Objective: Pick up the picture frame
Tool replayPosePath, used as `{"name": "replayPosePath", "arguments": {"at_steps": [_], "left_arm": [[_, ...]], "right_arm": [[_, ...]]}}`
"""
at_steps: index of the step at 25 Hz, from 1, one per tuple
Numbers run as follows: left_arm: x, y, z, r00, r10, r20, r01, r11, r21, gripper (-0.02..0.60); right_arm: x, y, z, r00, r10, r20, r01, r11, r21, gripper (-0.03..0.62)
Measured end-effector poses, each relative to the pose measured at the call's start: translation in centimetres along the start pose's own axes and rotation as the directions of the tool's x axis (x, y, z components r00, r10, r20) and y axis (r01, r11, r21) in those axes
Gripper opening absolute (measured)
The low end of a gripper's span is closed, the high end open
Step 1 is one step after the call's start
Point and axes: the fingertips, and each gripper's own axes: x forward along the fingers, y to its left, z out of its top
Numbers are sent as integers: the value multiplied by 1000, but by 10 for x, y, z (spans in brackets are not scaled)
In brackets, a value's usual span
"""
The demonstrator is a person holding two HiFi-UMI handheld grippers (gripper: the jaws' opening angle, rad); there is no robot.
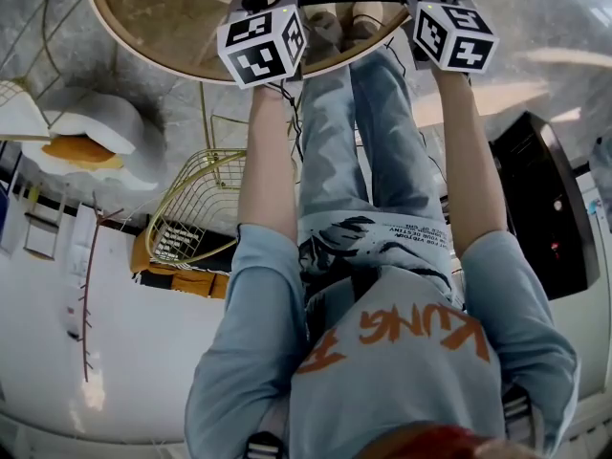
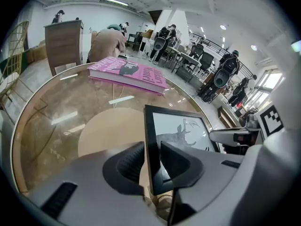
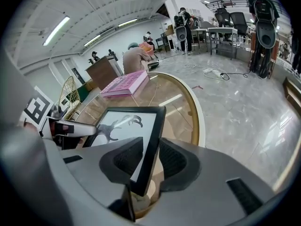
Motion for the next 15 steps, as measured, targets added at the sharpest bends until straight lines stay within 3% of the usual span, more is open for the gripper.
{"name": "replayPosePath", "arguments": {"at_steps": [12, 15], "left_arm": [[3, 1, 1, 1000, -6, 7, 6, 999, -35, 112], [3, 0, 0, 1000, 8, -30, -10, 999, -44, 91]], "right_arm": [[7, -2, -2, 1000, 7, -17, -7, 999, 46, 100], [4, -4, 3, 999, -11, -39, 14, 997, 70, 83]]}}
